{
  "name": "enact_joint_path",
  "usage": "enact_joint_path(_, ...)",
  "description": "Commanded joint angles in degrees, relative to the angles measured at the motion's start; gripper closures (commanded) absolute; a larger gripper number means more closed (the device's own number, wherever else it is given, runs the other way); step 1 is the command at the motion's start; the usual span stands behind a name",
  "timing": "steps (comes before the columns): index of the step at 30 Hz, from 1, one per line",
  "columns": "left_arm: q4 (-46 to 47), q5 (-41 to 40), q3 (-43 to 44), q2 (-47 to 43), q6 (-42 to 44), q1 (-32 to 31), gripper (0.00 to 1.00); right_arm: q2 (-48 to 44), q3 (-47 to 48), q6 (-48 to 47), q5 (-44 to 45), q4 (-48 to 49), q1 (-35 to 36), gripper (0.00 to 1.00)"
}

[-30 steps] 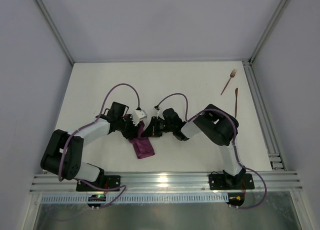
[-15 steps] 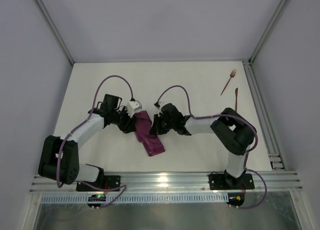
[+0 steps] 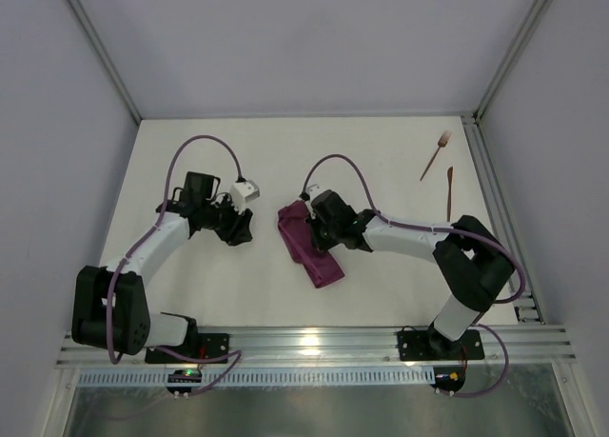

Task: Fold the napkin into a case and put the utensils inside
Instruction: Pick up the smaller rectangle-folded napkin from the center of the board.

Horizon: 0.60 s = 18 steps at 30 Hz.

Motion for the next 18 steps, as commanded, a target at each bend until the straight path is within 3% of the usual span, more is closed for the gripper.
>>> enact_joint_path(1, -0.24, -0.09, 1.34, -1.38, 0.04, 0.48, 0.55, -2.71, 3.96, -6.29, 8.92, -7.07, -0.16, 0.97)
enact_joint_path(18, 0.03, -1.42, 2.05, -1.56, 0.74, 1.71, 0.55, -2.10, 9.68, -17.63, 40.11, -24.13, 0.01, 0.97)
